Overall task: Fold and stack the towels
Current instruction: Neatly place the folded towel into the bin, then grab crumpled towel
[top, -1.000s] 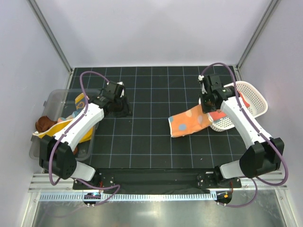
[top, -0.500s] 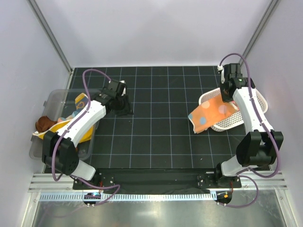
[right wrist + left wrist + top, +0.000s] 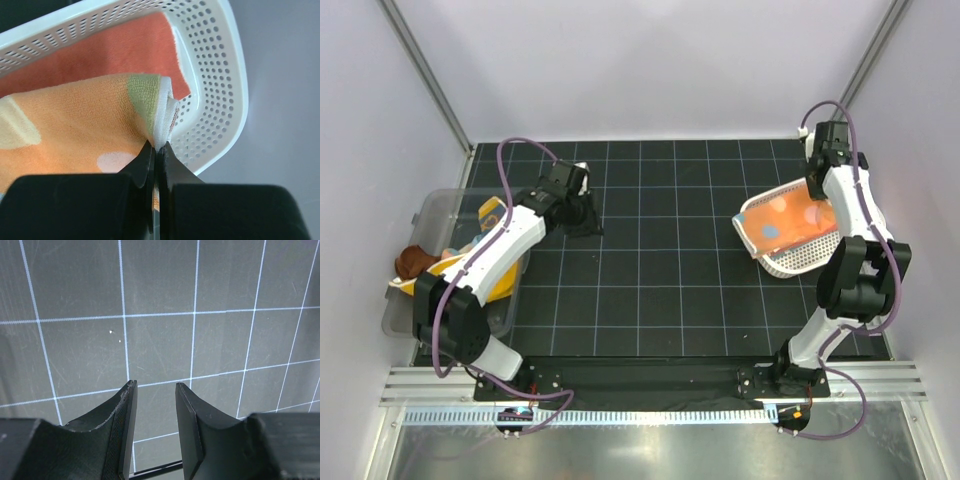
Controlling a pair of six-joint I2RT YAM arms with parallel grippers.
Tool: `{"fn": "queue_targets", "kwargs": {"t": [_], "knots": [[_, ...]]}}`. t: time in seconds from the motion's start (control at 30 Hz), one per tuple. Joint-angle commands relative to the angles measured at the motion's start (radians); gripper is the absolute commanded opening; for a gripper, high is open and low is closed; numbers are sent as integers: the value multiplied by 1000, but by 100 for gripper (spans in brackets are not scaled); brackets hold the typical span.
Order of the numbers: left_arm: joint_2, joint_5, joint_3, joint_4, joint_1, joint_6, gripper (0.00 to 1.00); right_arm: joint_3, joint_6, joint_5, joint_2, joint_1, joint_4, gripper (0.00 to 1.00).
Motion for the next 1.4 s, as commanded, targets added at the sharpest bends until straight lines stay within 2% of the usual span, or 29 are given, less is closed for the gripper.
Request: {"fn": "queue_targets", "kwargs": {"t": [0.0, 0.47, 0.5, 0.57, 0.6, 0.7, 0.8, 0.83, 0.87, 1.0, 1.03, 1.07, 1.13, 1.17, 1.23, 1.37], "knots": [[11, 22, 55, -11, 4, 26, 40, 51, -57, 23, 9, -28, 97, 1], [40, 14, 105, -27, 2, 41, 41, 153, -101, -34, 215, -83, 171, 1], [45, 14, 105, -24, 4, 41, 41, 158, -101, -24, 245, -83, 187, 4], [54, 16, 110, -26, 4, 43, 41, 167, -92, 27, 272, -85, 212, 12], [55, 16, 110, -29, 4, 44, 41, 176, -90, 73, 296, -85, 217, 24], [58, 0, 119, -38, 2, 47, 41, 218, -52, 139, 315, -87, 204, 52], [46, -18, 148, -60, 4, 44, 42, 236, 27, 130, 275, -79, 181, 64], [40, -29, 156, -63, 2, 38, 42, 244, 60, 127, 246, -71, 169, 75], [34, -59, 177, -66, 4, 30, 42, 255, 119, 128, 226, -59, 158, 77], [22, -203, 274, -106, 13, 16, 49, 204, 267, 168, 96, 50, 123, 87], [22, -245, 292, -118, 16, 15, 55, 192, 290, 182, 65, 129, 115, 89], [23, -336, 333, -135, 25, 12, 57, 175, 348, 193, 19, 159, 76, 96], [26, -416, 358, -196, 74, 6, 59, 163, 403, 199, -27, 328, 43, 100], [22, -499, 358, -207, 100, 6, 60, 158, 438, 185, -72, 382, 16, 100], [5, -562, 325, -218, 202, 7, 62, 120, 546, 135, -119, 496, 17, 100], [38, -677, 251, -264, 367, 3, 64, 57, 667, -117, -198, 601, 71, 100]]}}
